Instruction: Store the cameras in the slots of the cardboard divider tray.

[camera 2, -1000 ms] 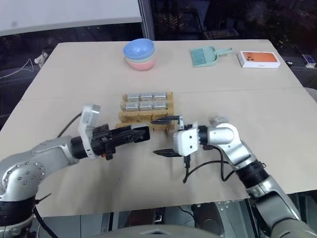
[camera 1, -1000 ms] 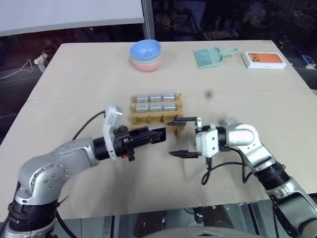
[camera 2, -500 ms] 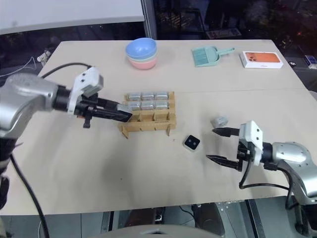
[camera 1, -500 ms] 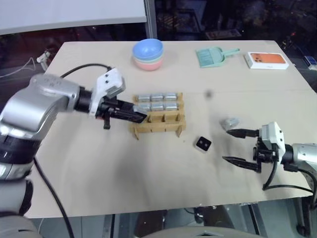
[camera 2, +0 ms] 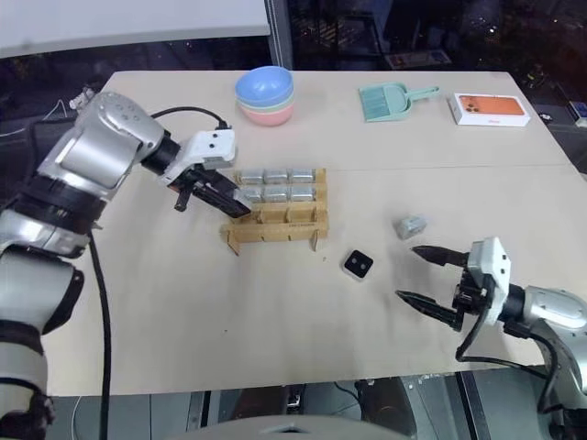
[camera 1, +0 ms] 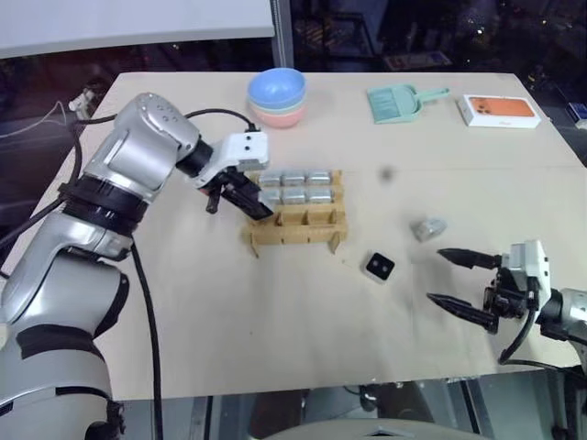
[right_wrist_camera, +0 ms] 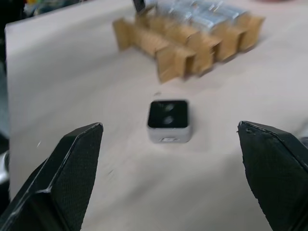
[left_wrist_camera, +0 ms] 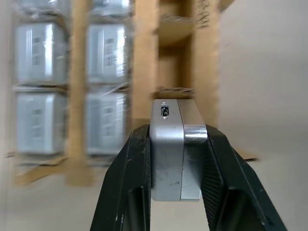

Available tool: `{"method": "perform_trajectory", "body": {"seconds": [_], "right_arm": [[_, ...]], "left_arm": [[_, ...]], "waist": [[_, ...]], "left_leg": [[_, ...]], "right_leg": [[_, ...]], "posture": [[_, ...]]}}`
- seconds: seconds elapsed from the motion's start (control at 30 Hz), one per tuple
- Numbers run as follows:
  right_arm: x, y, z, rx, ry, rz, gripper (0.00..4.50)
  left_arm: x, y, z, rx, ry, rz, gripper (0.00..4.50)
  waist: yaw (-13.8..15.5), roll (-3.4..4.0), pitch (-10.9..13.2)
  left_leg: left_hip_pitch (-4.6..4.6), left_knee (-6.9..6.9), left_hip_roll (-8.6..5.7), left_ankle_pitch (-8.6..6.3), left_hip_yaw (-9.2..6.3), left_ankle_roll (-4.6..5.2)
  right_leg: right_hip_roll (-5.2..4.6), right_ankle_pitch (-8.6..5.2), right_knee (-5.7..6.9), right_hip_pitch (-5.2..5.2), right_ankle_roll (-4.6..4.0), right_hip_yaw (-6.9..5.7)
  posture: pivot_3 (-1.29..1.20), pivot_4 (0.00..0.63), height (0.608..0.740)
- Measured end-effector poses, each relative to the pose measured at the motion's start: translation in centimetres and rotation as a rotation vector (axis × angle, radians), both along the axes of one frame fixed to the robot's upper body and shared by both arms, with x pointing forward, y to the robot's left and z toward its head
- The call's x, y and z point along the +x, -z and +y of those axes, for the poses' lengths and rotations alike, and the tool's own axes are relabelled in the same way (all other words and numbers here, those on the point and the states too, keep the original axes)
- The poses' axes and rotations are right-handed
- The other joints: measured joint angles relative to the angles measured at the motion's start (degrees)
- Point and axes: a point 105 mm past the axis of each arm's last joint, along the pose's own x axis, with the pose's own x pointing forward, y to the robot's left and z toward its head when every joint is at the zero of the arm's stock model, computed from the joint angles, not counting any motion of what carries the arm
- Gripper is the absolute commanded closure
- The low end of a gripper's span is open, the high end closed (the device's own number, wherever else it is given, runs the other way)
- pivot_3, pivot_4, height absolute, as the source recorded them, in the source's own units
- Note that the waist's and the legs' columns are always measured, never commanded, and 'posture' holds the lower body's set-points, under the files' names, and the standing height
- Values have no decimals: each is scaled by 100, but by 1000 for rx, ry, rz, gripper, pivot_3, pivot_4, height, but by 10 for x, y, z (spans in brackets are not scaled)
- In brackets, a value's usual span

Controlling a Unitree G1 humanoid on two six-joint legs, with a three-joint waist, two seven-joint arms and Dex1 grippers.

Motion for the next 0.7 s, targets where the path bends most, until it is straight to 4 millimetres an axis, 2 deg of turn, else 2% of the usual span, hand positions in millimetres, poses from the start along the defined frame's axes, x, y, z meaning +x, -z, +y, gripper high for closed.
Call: {"method": "perform_trajectory", "body": {"seconds": [0.23,0.5,0.7], "right_arm": [[-8,3,-16,30,4,32,45],[-11,12,-23,25,-15,55,45],[-9,11,-22,29,-18,38,45]], "left_arm": [[6,7,1,47,26,17,3746],[10,7,-1,70,51,8,3746],[5,6,-7,88,100,4,3746]], "waist": [[-6,0,0],[-9,1,-1],[-6,0,-1]], "left_leg": [[1,0,1,0,-1,1],[8,6,1,0,0,1],[3,6,1,0,-1,1]], "right_leg": [[0,3,3,0,-2,1],[0,1,12,2,2,3],[-1,6,11,1,-3,3]], "posture": [[0,150,740],[0,150,740],[0,150,740]]}}
